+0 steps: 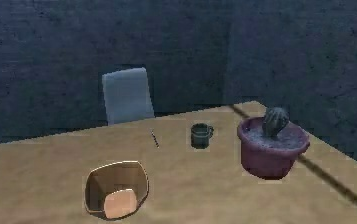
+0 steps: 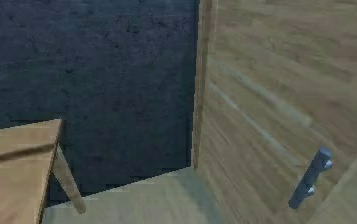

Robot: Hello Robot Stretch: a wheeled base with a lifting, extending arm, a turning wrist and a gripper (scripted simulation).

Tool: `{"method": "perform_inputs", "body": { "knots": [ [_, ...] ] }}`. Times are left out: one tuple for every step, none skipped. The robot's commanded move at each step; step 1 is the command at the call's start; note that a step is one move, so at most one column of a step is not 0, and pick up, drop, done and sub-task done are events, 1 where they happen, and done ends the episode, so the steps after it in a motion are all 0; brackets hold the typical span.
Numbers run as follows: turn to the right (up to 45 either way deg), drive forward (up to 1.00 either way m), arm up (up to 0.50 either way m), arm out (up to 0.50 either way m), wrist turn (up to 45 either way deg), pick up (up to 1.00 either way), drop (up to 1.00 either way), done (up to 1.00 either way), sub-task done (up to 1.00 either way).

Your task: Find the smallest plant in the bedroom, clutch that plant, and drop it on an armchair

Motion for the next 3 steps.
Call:
{"method": "perform_inputs", "body": {
  "knots": [
    [-45.0, 0.0, 0.0, 0.0, 0.0, 0.0, 0.0, 0.0, 0.0],
    [-15.0, 0.0, 0.0, 0.0, 0.0, 0.0, 0.0, 0.0, 0.0],
    [0.0, 0.0, 0.5, 0.0, 0.0, 0.0, 0.0, 0.0, 0.0]
  ]
}}
